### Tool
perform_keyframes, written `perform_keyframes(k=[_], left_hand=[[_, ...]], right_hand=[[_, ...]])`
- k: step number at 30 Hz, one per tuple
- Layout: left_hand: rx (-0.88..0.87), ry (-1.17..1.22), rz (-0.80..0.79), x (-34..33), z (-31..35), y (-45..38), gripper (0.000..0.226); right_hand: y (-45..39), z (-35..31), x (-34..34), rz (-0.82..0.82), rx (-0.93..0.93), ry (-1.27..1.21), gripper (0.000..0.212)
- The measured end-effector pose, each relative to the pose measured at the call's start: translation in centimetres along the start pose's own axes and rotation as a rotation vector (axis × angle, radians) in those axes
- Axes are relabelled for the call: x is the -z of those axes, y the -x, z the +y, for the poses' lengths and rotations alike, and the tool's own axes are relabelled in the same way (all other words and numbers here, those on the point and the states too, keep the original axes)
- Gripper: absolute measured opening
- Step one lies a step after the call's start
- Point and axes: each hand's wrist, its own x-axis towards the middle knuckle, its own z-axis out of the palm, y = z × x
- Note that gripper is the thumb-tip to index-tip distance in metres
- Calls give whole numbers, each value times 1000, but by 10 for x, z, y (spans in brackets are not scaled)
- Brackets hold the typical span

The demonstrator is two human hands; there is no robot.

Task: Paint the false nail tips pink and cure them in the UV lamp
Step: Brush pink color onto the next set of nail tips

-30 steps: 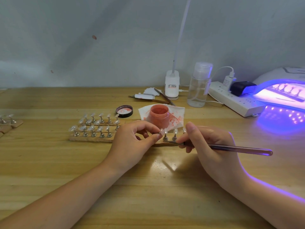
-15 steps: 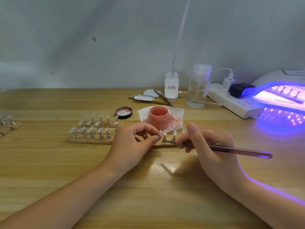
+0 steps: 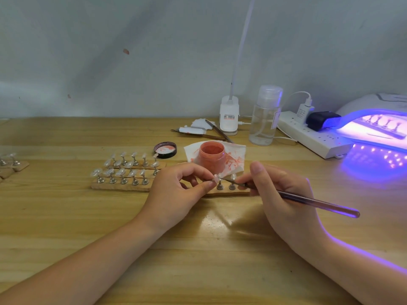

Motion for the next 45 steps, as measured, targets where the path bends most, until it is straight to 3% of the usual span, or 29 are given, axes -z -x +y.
perform_keyframes(k=[4, 9, 16, 22, 28, 36, 45], left_hand=[[1, 2, 1, 0, 1, 1, 24], [17, 23, 7, 0, 3, 1, 25], [36, 14, 4, 0, 5, 2, 19], [33, 1, -8, 1, 7, 3, 25], [34, -19, -9, 1, 6, 2, 21], [65, 34, 13, 0, 1, 2, 20], [39, 52, -6, 1, 4, 3, 23]], right_hand=[[-2, 2, 0, -30, -2, 101, 22], [2, 0, 0, 5, -39, -35, 35], [-3, 0, -1, -34, -21, 129, 24], [2, -1, 0, 21, -39, -18, 35], [-3, 0, 0, -11, 24, 126, 19], [3, -2, 0, 15, -11, -29, 34], [0, -1, 2, 34, 13, 42, 26]])
